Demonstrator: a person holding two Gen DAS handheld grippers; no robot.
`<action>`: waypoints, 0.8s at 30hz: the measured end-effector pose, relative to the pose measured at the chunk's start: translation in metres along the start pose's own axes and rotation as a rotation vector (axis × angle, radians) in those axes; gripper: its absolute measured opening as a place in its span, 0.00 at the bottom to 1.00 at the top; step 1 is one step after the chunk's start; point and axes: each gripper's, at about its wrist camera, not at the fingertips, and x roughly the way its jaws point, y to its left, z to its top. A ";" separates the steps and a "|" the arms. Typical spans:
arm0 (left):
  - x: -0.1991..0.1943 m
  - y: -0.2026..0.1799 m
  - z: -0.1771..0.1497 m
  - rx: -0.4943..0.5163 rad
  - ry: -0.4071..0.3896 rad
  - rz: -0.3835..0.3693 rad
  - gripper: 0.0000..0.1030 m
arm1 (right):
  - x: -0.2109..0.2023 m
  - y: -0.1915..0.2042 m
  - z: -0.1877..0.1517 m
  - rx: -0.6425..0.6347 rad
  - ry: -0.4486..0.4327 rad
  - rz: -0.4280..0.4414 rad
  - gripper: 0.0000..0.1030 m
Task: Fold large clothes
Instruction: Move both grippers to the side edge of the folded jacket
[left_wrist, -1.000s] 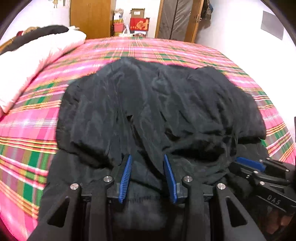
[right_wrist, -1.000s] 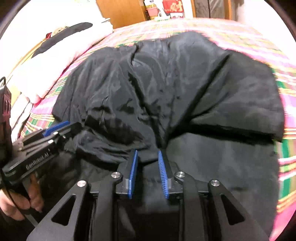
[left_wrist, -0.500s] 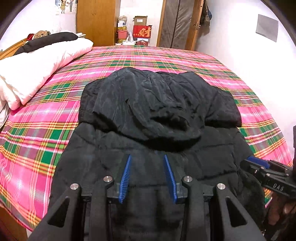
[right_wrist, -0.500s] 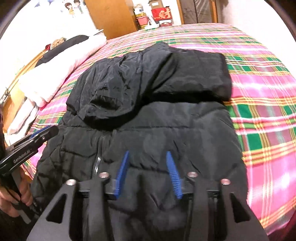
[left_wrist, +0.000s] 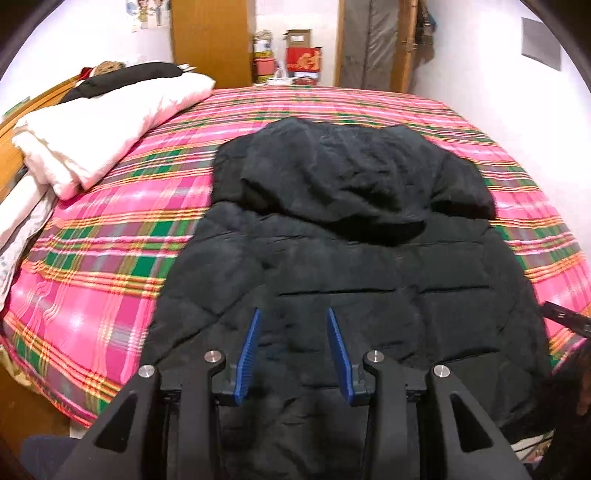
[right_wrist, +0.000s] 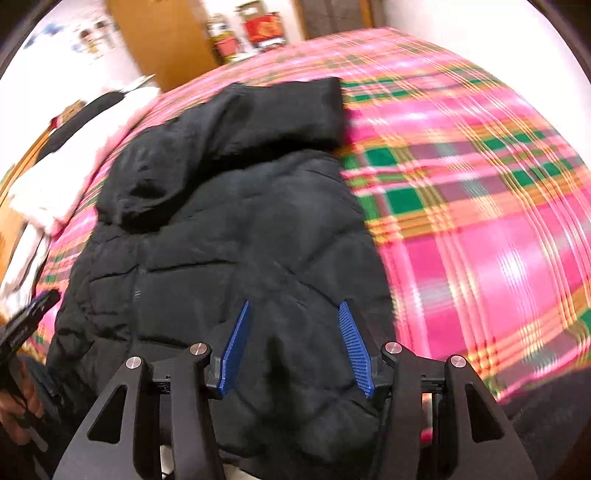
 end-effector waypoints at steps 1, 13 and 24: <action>0.002 0.007 0.000 -0.012 0.002 0.015 0.38 | 0.000 -0.003 0.000 0.014 0.001 -0.003 0.55; 0.040 0.103 -0.005 -0.316 0.080 0.139 0.51 | 0.041 -0.041 -0.003 0.156 0.123 -0.021 0.63; 0.076 0.109 -0.022 -0.366 0.234 0.112 0.58 | 0.054 -0.042 -0.014 0.185 0.209 0.054 0.70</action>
